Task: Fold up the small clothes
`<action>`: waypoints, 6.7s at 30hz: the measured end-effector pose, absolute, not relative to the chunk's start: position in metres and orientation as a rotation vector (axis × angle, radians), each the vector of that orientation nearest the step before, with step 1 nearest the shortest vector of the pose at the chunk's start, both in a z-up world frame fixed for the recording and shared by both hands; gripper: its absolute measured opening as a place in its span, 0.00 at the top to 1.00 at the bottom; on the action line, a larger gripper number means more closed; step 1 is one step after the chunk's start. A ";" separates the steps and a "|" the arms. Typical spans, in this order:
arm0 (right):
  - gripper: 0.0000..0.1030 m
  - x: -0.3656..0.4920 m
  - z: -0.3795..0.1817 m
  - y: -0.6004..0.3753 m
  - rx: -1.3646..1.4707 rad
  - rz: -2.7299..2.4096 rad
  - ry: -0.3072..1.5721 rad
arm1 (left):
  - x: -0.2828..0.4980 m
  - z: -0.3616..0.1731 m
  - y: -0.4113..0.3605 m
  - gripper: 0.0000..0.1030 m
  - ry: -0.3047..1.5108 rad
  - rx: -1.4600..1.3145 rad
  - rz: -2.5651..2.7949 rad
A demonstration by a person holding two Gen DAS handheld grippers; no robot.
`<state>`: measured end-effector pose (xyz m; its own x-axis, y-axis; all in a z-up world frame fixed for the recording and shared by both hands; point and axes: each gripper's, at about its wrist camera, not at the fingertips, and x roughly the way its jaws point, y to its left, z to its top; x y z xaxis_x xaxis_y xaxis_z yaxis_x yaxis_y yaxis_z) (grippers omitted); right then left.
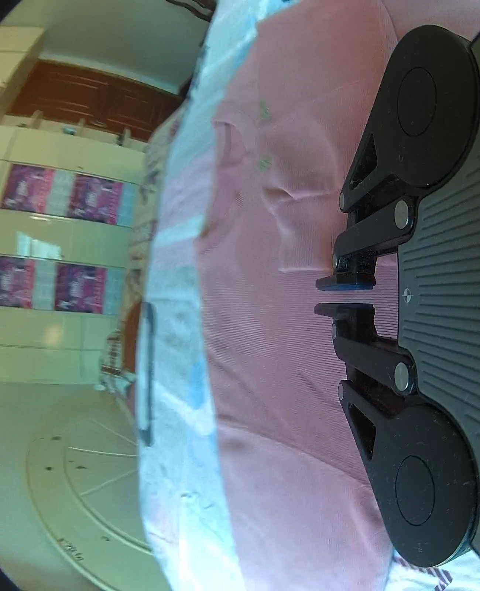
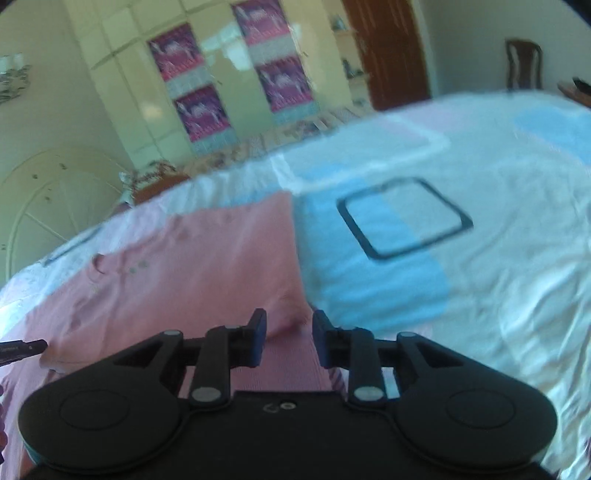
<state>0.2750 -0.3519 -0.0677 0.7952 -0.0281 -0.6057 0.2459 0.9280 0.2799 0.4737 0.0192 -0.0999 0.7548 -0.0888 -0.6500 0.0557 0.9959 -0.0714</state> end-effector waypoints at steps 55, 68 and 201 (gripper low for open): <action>0.73 0.328 -0.078 -0.314 0.055 -0.085 0.792 | 0.431 -0.099 -0.050 0.32 0.643 0.053 -0.085; 0.78 0.349 -0.098 -0.335 0.150 -0.200 0.795 | 0.531 -0.120 0.012 0.95 0.773 -0.204 -0.210; 0.94 0.368 -0.064 -0.231 0.342 0.038 0.724 | 0.428 -0.121 0.146 0.69 0.730 0.006 -0.030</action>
